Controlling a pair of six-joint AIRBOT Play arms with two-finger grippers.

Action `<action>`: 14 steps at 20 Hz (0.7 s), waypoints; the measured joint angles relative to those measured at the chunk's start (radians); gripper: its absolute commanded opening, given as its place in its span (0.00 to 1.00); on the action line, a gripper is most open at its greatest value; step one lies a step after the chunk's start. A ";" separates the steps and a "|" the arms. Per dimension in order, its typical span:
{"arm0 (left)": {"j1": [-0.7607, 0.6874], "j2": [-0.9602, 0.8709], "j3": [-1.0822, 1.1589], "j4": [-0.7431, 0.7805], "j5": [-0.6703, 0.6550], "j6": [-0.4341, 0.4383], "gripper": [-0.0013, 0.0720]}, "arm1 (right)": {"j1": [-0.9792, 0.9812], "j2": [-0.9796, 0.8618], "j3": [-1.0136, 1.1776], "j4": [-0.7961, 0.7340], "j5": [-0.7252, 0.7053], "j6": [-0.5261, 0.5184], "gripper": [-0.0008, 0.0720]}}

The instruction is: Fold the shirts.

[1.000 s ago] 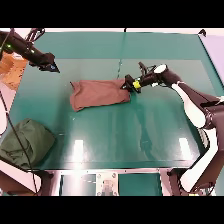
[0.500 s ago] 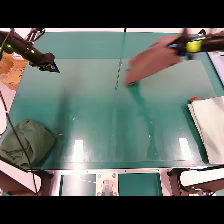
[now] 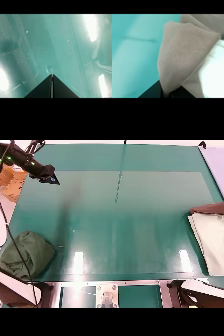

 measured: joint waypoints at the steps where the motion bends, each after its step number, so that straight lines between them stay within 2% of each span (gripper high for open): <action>1: 0.000 0.000 0.000 0.000 0.000 0.000 0.05 | -0.043 0.029 -0.045 -0.039 0.025 0.013 0.03; 6: 0.000 0.000 0.000 0.000 0.000 0.000 0.05 | -0.196 0.165 -0.341 -0.155 0.072 0.047 0.03; 10: 0.000 0.000 -0.001 -0.001 0.000 0.000 0.05 | -0.247 0.207 -0.541 -0.269 0.044 0.052 0.04; 11: 0.000 0.000 -0.003 -0.001 0.000 0.000 0.05 | -0.252 0.212 -0.577 -0.297 0.027 0.053 0.29; 12: 0.000 0.000 -0.008 -0.002 0.001 0.000 0.05 | -0.256 0.215 -0.612 -0.320 0.005 0.053 0.86; 13: 0.000 0.000 -0.015 -0.002 0.001 0.000 0.05 | -0.259 0.215 -0.637 -0.339 -0.014 0.053 0.94; 14: 0.000 0.000 -0.022 -0.003 0.003 0.000 0.05 | -0.261 0.215 -0.655 -0.348 -0.034 0.053 0.94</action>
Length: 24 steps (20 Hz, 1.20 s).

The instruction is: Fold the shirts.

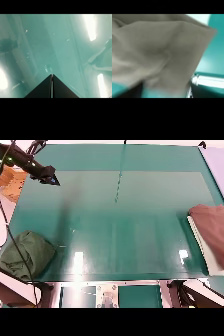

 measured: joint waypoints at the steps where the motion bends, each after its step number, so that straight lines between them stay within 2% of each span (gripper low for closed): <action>1: 0.000 0.000 -0.006 0.000 0.004 0.000 0.05 | 0.000 -0.001 -0.007 -0.006 -0.008 -0.001 0.94; 3: 0.000 0.000 -0.013 -0.003 0.009 0.000 0.05 | 0.000 -0.001 0.010 -0.003 -0.014 -0.010 0.91; 4: 0.000 0.003 -0.015 -0.005 0.013 0.000 0.04 | 0.006 -0.002 0.035 0.016 -0.013 -0.014 0.70; 5: 0.000 0.008 -0.016 -0.005 0.015 0.000 0.04 | 0.019 -0.002 0.063 0.054 -0.011 -0.016 0.18; 6: 0.000 0.019 -0.018 -0.006 0.020 0.000 0.04 | 0.041 -0.002 0.098 0.103 -0.012 -0.021 0.04; 9: 0.000 0.069 -0.022 -0.006 0.037 0.000 0.04 | 0.164 -0.002 0.189 0.259 -0.068 -0.040 0.03; 13: 0.000 0.181 -0.095 -0.006 0.081 -0.003 0.04 | 0.456 -0.002 0.223 0.376 -0.181 -0.100 0.03; 15: 0.000 0.260 -0.215 -0.005 0.111 -0.005 0.04 | 0.612 -0.002 0.183 0.388 -0.235 -0.128 0.03; 19: 0.000 0.465 -0.596 -0.001 0.198 -0.008 0.04 | 0.912 -0.003 0.000 0.376 -0.375 -0.168 0.03; 24: 0.000 0.645 -0.927 -0.001 0.277 -0.010 0.05 | 1.081 -0.003 -0.145 0.366 -0.529 -0.195 0.03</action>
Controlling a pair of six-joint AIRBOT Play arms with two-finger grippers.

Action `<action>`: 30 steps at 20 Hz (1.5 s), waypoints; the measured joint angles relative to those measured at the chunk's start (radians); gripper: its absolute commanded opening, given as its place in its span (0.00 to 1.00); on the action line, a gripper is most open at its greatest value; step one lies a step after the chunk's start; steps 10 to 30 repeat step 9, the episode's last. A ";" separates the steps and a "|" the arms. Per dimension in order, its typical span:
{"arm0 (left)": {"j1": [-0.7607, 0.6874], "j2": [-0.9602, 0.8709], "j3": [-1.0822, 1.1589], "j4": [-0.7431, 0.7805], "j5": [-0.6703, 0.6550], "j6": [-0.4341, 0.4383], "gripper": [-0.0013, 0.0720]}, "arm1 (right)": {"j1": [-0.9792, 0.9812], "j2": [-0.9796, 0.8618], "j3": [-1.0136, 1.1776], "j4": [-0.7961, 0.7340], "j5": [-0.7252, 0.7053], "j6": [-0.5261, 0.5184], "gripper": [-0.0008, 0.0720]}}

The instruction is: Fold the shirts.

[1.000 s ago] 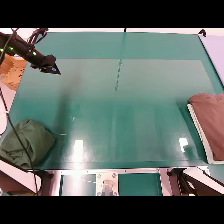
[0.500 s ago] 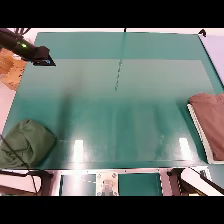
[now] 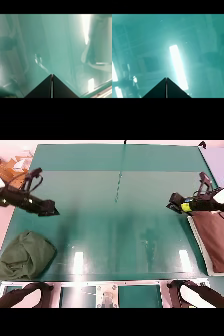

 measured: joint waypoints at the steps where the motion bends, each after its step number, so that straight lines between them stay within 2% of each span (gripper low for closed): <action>1: 0.000 0.014 -0.028 0.000 0.001 0.000 0.05 | 0.013 0.000 -0.011 0.000 -0.015 -0.006 0.03; 8: 0.000 0.049 -0.090 -0.001 0.039 0.000 0.05 | 0.042 0.000 -0.036 -0.001 -0.059 -0.019 0.03; 30: 0.000 0.050 -0.092 -0.001 0.042 0.000 0.05 | 0.042 0.000 -0.037 -0.001 -0.060 -0.019 0.03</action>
